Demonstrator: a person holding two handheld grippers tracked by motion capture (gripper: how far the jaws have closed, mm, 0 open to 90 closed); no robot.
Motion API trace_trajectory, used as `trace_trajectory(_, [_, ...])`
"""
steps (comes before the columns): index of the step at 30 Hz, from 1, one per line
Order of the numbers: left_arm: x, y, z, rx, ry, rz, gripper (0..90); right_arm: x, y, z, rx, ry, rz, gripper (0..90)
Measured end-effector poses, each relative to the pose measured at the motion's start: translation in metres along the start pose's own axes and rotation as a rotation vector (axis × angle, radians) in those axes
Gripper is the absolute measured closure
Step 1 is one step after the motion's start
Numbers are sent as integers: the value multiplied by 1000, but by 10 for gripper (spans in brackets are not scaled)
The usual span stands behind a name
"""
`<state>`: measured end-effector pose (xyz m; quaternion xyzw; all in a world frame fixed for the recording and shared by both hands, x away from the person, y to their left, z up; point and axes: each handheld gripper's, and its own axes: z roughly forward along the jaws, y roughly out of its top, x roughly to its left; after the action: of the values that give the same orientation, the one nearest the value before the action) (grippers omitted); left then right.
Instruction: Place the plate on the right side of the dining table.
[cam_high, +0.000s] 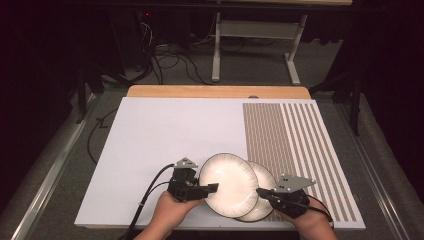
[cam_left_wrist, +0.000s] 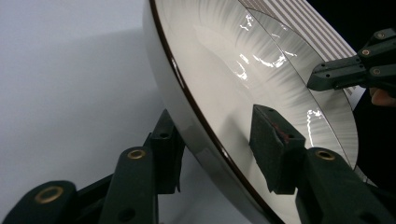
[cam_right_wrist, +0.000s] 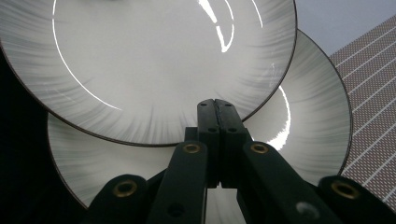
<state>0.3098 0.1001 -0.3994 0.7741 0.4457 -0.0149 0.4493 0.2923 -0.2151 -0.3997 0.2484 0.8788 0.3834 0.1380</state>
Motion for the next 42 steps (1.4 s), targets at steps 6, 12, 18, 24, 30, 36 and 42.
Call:
trace_trajectory(6, [3, -1, 1, -9, -31, -33, 597, 4, 1, 0, 8, 5, -31, 900])
trace_trajectory(12, [8, -2, -1, -34, -46, -62, 628, 3, 2, -7, -32, -14, -4, 900])
trace_trajectory(18, [10, -3, -3, -59, -59, -78, 651, -4, 1, -17, -104, -48, 27, 878])
trace_trajectory(24, [10, -4, -5, -92, -74, -86, 679, -11, -1, -23, -128, -80, 66, 806])
trace_trajectory(30, [11, -5, -9, -126, -87, -96, 709, -18, -2, -31, -169, -124, 113, 679])
trace_trajectory(36, [11, -4, -13, -163, -93, -98, 740, -23, -5, -39, -202, -165, 130, 573])
trace_trajectory(42, [13, -3, -18, -200, -98, -96, 764, -27, -7, -46, -229, -192, 145, 479])
